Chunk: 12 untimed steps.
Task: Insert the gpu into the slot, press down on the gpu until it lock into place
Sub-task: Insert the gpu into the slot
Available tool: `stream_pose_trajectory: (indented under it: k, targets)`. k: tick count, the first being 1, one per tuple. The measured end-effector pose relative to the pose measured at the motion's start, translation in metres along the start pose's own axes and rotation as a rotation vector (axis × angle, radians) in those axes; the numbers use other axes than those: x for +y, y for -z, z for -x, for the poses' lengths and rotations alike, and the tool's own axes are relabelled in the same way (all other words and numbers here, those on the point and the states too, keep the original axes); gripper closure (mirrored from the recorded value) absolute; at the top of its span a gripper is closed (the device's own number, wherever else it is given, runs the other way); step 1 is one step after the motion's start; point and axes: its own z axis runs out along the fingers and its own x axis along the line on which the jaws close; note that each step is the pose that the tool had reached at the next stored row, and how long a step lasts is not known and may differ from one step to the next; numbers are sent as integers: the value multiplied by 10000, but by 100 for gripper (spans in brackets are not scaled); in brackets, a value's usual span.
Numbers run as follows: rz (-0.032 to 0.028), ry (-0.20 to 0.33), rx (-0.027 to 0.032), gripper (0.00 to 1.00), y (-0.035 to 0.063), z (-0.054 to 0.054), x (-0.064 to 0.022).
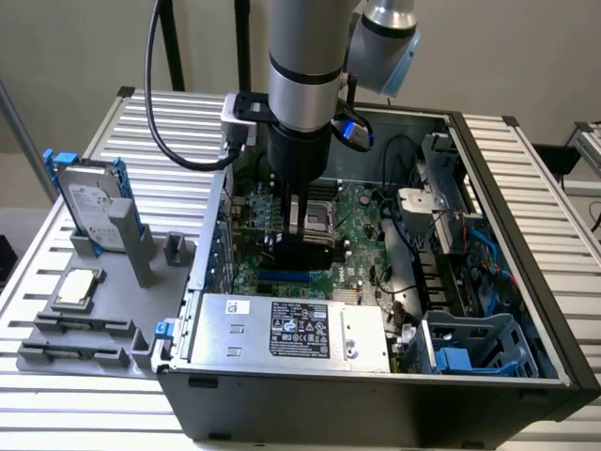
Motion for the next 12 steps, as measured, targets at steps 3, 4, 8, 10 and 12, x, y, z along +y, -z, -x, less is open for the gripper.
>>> stream_pose_trajectory:
  k: [3,4,8,10,12]
  targets:
    - [3,0,3,74,-16,-1,0]
    - [9,-2,3,74,-22,-1,0]
    - [51,-2,4,74,-55,-2,-1]
    - [83,-3,7,74,-70,-3,-1]
    - [120,-4,8,74,-83,-3,-2]
